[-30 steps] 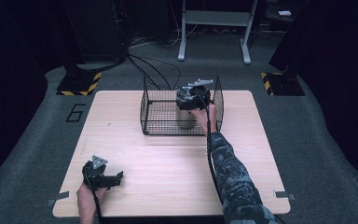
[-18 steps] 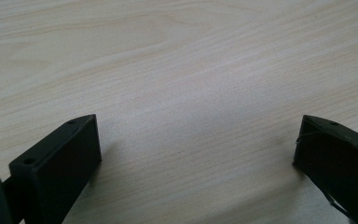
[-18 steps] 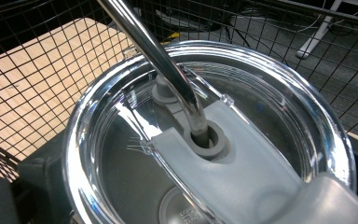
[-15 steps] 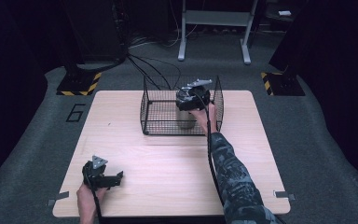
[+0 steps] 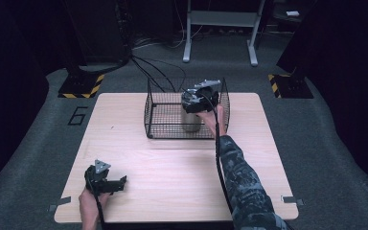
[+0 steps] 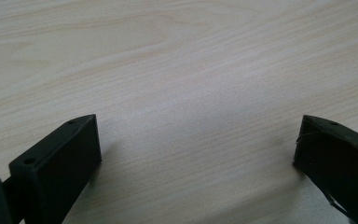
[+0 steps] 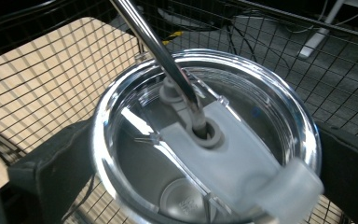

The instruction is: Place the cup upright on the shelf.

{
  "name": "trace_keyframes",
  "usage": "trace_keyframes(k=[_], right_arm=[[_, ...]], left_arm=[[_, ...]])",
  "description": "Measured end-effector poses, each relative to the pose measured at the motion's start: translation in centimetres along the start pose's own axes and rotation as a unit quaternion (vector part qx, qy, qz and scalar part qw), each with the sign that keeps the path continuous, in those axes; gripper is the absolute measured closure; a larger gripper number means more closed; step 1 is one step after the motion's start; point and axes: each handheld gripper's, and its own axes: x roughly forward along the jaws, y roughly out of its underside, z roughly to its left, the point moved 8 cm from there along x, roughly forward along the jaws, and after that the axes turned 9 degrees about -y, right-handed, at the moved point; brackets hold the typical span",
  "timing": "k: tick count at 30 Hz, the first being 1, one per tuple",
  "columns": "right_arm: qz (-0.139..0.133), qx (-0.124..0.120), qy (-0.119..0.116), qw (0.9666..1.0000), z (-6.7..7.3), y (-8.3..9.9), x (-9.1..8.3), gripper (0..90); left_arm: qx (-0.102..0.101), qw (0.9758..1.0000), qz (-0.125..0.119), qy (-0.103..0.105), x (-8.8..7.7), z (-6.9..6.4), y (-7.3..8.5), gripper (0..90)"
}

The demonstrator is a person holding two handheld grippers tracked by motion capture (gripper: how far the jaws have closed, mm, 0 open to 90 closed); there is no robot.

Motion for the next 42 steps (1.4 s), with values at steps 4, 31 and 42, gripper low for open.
trace_keyframes(k=[4, 31, 42], right_arm=[[0.006, -0.007, -0.002, 1.0000, 0.0, 0.0, -0.5, 0.0], [-0.016, -0.077, -0.014, 0.9968, 4.6, 2.2, -11.7, 0.0], [-0.006, -0.063, 0.007, 0.9980, 5.0, 9.0, -15.1, 0.0]], left_arm=[[-0.001, 1.0000, 0.000, 0.000, 0.0, 0.0, 0.0, 0.3], [-0.001, 1.0000, 0.001, 0.001, 0.0, 0.0, 0.0, 0.3], [0.001, 1.0000, 0.002, 0.002, 0.0, 0.0, 0.0, 0.4]])
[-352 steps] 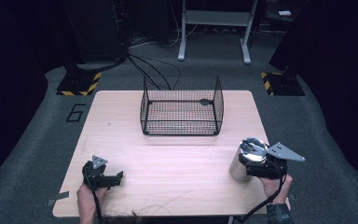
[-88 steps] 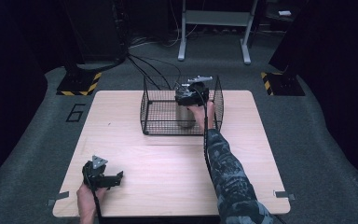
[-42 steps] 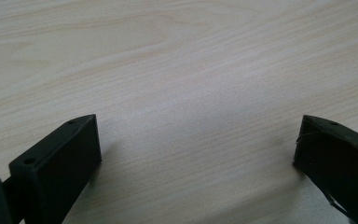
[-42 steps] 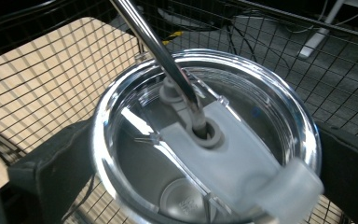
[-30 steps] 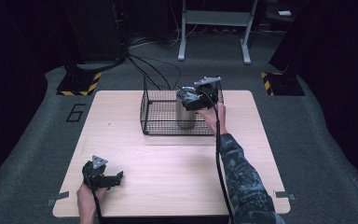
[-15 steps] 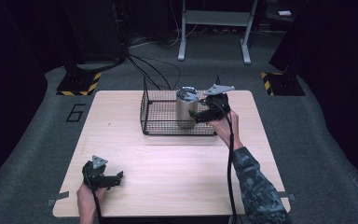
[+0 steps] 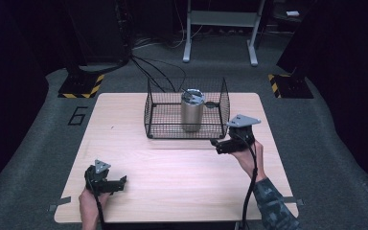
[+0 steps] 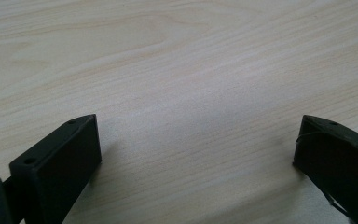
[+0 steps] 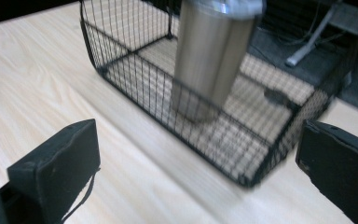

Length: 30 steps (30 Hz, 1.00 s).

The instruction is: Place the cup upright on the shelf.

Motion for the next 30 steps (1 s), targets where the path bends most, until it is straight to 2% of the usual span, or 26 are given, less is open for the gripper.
trace_keyframes(k=[9, 12, 17, 22, 27, 29, 30], right_arm=[[0.009, 0.058, 0.023, 0.9980, -0.7, 7.7, -1.4, 0.0], [0.024, 0.076, 0.033, 0.9963, -0.9, 10.5, -1.6, 0.0], [0.046, 0.110, 0.042, 0.9919, -0.9, 15.2, -2.0, 0.0], [0.059, 0.143, 0.054, 0.9865, -1.0, 18.7, -3.0, 0.0], [0.067, 0.136, 0.071, 0.9860, -1.0, 20.1, -3.6, 0.0], [0.094, 0.123, 0.078, 0.9849, -1.0, 20.7, -3.5, 0.0], [0.095, 0.125, 0.076, 0.9847, -0.9, 20.7, -3.5, 0.0]], left_arm=[[-0.001, 1.0000, -0.002, -0.001, 0.0, 0.0, 0.0, 0.4], [-0.001, 1.0000, -0.002, -0.001, 0.0, 0.0, 0.0, 0.4], [0.000, 1.0000, 0.000, -0.001, 0.0, 0.0, 0.0, 0.4], [0.003, 1.0000, 0.002, -0.001, -0.1, 0.0, 0.0, 0.3], [0.001, 1.0000, 0.000, -0.001, 0.0, 0.0, 0.0, 0.3], [-0.002, 1.0000, 0.000, -0.001, 0.0, 0.0, 0.0, 0.3], [-0.002, 1.0000, 0.000, -0.001, 0.0, 0.0, 0.0, 0.3]])
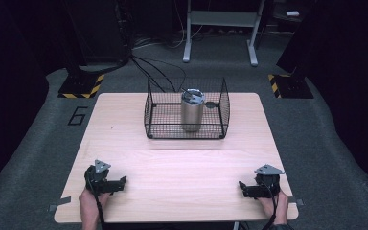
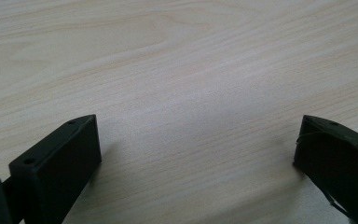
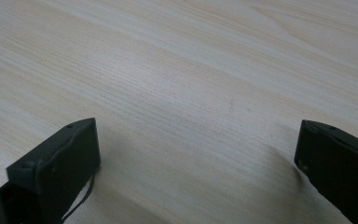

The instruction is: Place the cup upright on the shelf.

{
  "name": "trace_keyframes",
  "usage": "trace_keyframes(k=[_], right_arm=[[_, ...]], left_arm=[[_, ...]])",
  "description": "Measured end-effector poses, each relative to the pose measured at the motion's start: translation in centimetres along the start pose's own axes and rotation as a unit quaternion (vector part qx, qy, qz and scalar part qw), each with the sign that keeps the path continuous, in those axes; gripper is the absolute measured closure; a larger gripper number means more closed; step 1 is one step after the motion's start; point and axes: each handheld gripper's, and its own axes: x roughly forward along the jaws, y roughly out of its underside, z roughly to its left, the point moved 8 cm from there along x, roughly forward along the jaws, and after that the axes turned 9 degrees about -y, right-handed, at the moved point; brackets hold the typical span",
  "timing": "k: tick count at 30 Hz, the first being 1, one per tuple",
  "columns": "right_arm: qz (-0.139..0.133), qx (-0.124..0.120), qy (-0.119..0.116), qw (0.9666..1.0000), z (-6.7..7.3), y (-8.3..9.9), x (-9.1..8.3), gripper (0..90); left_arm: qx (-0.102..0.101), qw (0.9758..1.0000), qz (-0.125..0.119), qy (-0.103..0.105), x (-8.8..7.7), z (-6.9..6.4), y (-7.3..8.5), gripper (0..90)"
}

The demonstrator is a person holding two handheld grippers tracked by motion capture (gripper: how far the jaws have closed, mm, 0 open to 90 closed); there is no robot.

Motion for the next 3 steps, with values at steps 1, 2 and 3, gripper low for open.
trace_keyframes(k=[1, 2, 3], right_arm=[[-0.001, -0.002, -0.002, 1.0000, -0.02, -0.03, 0.04, 0.0], [-0.002, 0.004, -0.005, 1.0000, 0.04, -0.03, 0.11, 0.0], [0.004, 0.007, -0.014, 0.9999, 0.03, 0.01, 0.13, 0.0]], left_arm=[[0.001, 1.0000, -0.002, -0.001, 0.03, 0.02, -0.02, 0.3], [0.000, 1.0000, -0.002, -0.001, 0.02, 0.00, -0.01, 0.2], [0.000, 1.0000, -0.002, -0.001, 0.02, 0.00, -0.01, 0.3]])
